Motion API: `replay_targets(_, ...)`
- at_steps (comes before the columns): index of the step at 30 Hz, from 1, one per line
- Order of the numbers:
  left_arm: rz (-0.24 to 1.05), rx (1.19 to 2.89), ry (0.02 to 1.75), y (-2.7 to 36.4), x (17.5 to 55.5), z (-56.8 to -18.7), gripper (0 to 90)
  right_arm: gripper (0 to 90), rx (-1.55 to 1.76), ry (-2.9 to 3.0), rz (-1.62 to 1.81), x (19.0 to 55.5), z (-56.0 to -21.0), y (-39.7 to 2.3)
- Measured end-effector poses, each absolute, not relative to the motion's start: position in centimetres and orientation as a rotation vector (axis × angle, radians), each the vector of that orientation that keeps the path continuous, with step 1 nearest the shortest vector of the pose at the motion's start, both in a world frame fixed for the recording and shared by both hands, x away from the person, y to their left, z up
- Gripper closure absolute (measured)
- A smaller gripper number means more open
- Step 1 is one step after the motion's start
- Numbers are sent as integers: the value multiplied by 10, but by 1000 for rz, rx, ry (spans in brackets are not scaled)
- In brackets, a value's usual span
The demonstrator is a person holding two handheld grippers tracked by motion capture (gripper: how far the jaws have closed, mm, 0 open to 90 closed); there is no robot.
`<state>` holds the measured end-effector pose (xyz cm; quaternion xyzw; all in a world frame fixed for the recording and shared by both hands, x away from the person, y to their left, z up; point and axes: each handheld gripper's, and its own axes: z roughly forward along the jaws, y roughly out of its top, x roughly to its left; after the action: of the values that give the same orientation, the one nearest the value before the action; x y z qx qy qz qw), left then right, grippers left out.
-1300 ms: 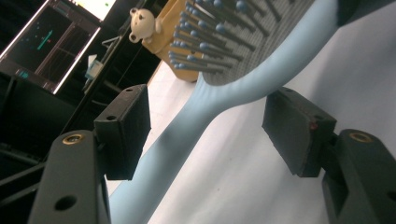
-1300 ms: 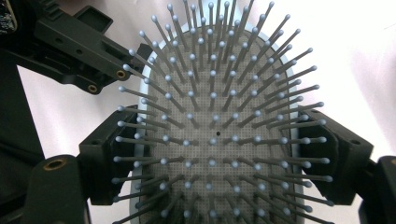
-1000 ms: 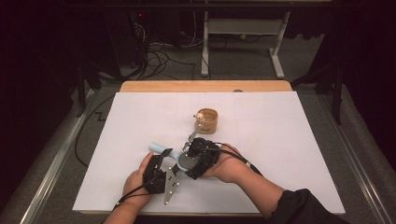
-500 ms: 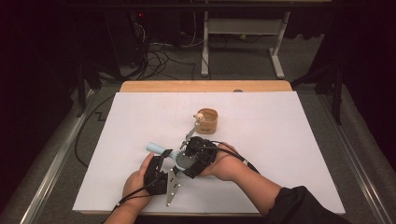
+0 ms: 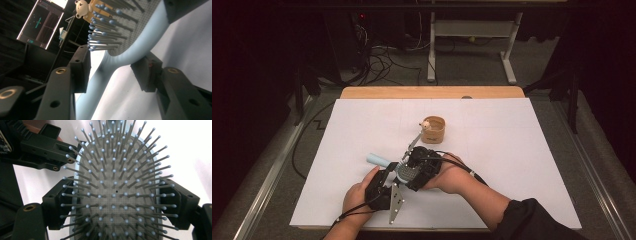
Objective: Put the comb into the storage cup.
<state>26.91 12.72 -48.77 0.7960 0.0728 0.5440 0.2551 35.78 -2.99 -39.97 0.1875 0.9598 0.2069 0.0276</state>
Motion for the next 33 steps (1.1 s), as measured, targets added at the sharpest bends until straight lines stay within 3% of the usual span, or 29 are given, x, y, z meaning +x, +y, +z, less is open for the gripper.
replay_targets(5,1492,2163,183,127,269,-488,596,205,587,2961,648,358,-398,-30)
replay_targets(33,1583,2183,107,123,268,-493,666,202,613,2969,656,360,-399,-30)
